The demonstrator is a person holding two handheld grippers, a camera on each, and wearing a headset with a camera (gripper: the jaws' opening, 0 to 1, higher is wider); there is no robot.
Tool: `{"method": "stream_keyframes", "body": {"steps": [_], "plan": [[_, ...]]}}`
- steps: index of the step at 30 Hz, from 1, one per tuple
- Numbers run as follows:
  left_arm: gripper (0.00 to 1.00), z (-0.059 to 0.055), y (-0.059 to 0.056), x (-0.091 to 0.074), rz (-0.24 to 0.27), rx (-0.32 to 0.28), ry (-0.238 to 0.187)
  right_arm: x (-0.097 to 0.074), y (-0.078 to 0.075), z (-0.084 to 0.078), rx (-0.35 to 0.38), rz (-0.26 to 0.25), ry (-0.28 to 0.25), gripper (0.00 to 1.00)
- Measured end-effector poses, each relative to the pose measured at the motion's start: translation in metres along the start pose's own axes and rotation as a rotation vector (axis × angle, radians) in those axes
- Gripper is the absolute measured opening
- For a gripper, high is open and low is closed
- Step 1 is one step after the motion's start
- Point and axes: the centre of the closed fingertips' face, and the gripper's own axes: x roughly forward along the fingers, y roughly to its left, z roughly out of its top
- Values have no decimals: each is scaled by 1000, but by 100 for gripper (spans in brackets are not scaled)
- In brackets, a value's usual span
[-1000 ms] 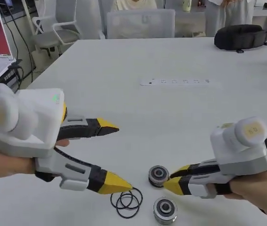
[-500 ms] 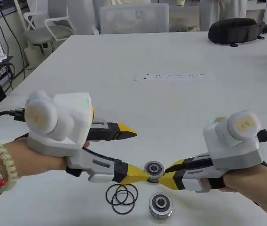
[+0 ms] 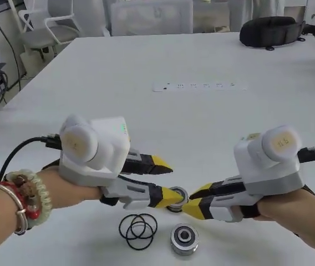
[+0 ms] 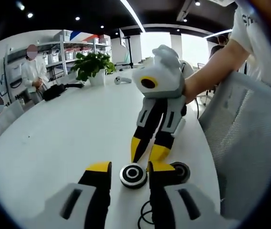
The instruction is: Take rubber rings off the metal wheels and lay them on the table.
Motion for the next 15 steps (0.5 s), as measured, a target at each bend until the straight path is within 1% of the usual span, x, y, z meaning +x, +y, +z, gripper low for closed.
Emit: {"method": "stream_keyframes", "body": {"steps": [4, 8, 11, 12, 15], "plan": [[19, -7, 2, 5, 4, -11, 19, 1, 0, 0, 0, 2, 1, 16], [18, -10, 2, 9, 4, -47, 18, 1, 1, 0, -1, 6, 1, 16], [15, -12, 0, 11, 3, -57, 20, 2, 1, 0, -2, 7, 1, 16], [15, -14, -1, 12, -5, -70, 22, 2, 2, 0, -3, 7, 1, 16], [15, -17, -1, 12, -4, -71, 27, 2, 1, 0, -5, 4, 5, 16]]}}
